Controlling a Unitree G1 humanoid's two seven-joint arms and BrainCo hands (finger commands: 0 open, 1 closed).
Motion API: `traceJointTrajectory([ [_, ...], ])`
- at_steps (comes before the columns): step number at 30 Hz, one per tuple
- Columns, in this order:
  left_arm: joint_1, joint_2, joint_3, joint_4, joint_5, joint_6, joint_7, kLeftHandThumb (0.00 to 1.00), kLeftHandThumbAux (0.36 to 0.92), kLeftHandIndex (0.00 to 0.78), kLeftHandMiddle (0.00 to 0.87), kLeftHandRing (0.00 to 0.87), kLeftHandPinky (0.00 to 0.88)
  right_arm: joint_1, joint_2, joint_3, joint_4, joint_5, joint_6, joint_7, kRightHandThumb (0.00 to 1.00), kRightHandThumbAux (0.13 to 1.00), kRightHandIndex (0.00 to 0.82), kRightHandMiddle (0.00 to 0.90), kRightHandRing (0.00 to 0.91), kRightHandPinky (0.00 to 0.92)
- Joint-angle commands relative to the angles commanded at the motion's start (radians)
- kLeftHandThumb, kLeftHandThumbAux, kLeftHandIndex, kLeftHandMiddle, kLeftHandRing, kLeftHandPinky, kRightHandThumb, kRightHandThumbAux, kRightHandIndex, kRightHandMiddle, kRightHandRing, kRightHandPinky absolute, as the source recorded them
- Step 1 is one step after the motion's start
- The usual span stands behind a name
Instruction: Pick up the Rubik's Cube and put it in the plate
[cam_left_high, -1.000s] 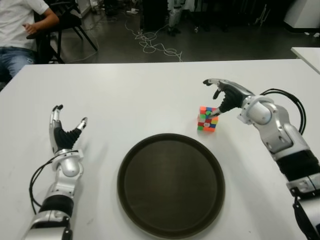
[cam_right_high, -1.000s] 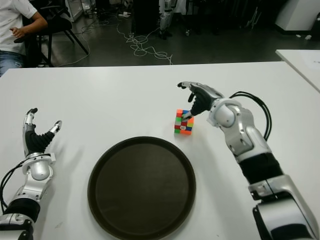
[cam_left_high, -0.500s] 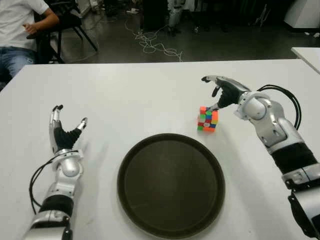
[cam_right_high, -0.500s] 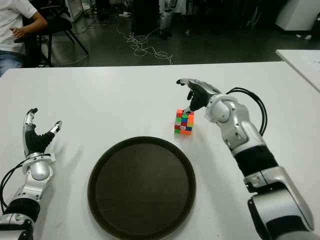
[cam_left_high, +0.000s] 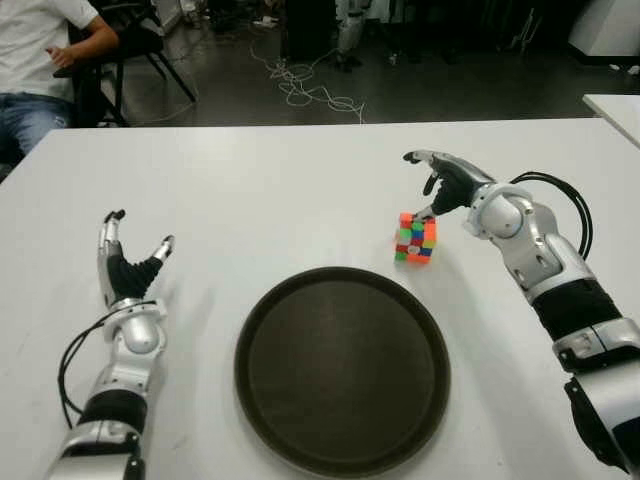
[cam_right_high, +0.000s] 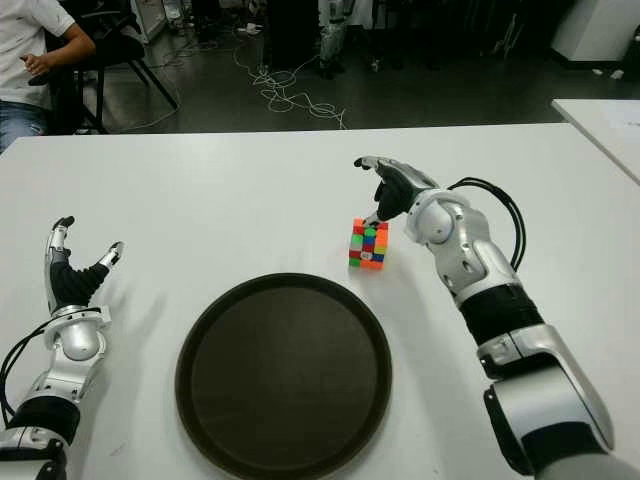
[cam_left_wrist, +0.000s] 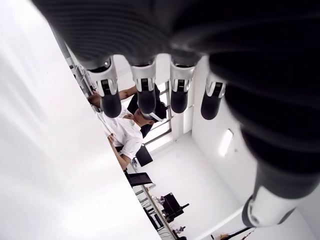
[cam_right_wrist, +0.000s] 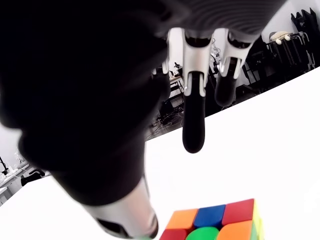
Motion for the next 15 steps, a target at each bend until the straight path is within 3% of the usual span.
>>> traceJointTrajectory([
  [6, 0.0, -0.001, 0.0, 0.0, 0.0, -0.003, 0.004, 0.0, 0.697, 0.018, 0.02, 0.005, 0.024, -0.005, 0.004, 0.001, 0.008, 0.0, 0.001, 0.0, 0.011, 0.971, 0.0, 0.051, 0.548, 0.119],
  [8, 0.0, -0.001, 0.0, -0.001, 0.001, -0.001, 0.006, 0.0, 0.696, 0.018, 0.021, 0.005, 0.023, -0.006, 0.005, 0.0, 0.006, 0.002, 0.006, 0.004, 0.004, 0.954, 0.0, 0.046, 0.479, 0.108],
  [15, -0.001, 0.0, -0.002, -0.001, 0.002, 0.003, 0.007, 0.0, 0.687, 0.016, 0.021, 0.002, 0.017, -0.012, 0.01, -0.001, 0.021, 0.01, 0.007, 0.011, 0.0, 0.917, 0.0, 0.052, 0.429, 0.109],
])
